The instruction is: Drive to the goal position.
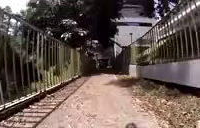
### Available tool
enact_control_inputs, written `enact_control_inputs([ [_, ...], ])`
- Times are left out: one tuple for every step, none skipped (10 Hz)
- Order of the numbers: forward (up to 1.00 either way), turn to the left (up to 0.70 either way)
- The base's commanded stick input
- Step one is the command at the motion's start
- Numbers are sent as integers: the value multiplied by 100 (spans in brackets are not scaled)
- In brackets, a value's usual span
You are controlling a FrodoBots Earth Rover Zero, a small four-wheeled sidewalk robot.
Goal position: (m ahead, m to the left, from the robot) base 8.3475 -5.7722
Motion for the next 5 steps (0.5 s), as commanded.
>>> enact_control_inputs([
  [100,0],
  [100,0],
  [100,0],
  [100,0],
  [100,-2],
])
